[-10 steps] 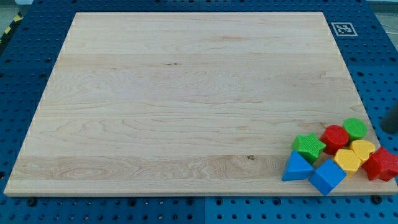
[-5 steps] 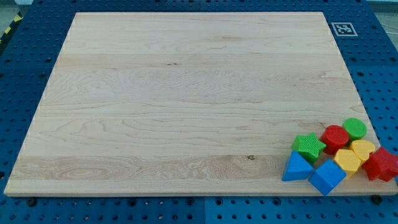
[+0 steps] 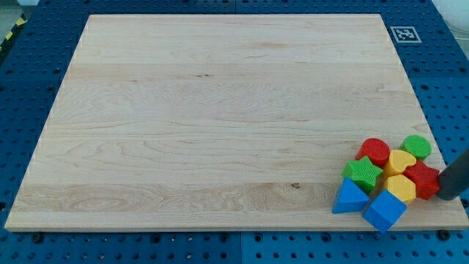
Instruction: Adjust the group of blocks at the bottom right side of the board
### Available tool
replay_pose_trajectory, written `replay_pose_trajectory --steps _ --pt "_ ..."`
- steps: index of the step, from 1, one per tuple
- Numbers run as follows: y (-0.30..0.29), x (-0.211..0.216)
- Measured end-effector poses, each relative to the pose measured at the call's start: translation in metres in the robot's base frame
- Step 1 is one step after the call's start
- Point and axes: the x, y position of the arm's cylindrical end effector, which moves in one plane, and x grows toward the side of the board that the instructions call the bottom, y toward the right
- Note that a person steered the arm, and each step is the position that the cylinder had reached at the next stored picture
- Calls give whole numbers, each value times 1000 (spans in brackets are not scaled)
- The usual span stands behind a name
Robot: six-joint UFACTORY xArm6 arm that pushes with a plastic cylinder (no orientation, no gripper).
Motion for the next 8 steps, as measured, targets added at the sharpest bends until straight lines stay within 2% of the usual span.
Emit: replay_pose_trajectory --steps 2,6,7,8 --pt "-3 36" --pt "-107 33" --pt "-116 36" --pt "-98 36"
